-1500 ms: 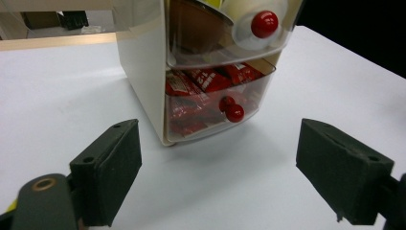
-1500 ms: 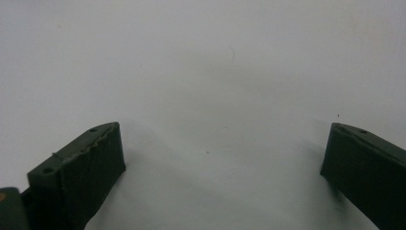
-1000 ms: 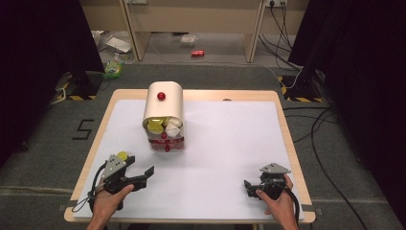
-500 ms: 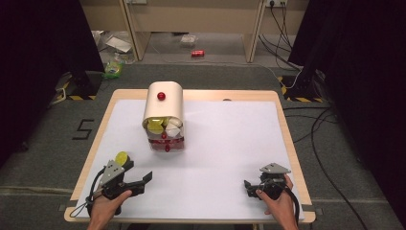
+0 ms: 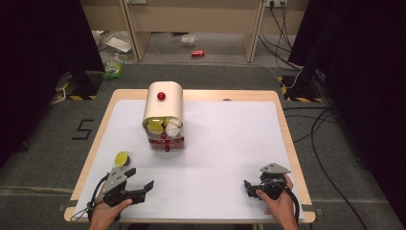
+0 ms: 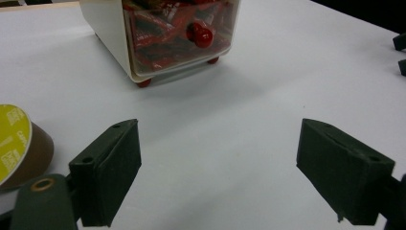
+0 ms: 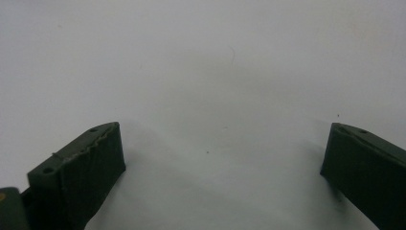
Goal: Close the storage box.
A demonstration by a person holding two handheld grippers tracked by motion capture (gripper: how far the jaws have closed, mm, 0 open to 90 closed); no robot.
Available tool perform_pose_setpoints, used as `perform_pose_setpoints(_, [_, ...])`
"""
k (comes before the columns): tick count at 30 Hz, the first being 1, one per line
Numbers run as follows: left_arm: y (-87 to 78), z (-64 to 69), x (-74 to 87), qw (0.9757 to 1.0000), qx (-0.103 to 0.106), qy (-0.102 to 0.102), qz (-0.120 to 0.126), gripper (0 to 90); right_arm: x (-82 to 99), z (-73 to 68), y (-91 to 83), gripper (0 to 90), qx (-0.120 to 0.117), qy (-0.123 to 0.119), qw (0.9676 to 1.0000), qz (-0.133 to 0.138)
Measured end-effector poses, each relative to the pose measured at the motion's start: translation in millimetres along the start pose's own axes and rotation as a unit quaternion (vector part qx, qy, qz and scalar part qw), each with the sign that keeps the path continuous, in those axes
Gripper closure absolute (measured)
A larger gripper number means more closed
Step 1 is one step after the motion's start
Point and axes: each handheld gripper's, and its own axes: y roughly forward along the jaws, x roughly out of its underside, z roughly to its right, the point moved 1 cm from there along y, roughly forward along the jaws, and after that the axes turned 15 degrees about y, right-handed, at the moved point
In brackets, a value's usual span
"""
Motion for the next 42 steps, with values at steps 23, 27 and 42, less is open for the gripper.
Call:
perform_pose_setpoints(23, [-2.9, 2.8, 25.4, 0.9991, -0.005, 0.005, -0.042, 15.0, 0.0, 0.0, 0.0, 0.9, 0.000, 0.000, 1.0000, 0.000])
perform_pose_setpoints(27, [-5.6, 2.4, 27.5, 0.9990, -0.013, 0.008, -0.043, 15.1, 0.0, 0.0, 0.0, 0.9, 0.000, 0.000, 1.0000, 0.000])
perform_pose_setpoints(42, [-12.7, 5.2, 37.3, 0.9981, -0.023, 0.015, -0.055, 15.0, 0.0, 0.0, 0.0, 0.9, 0.000, 0.000, 1.0000, 0.000])
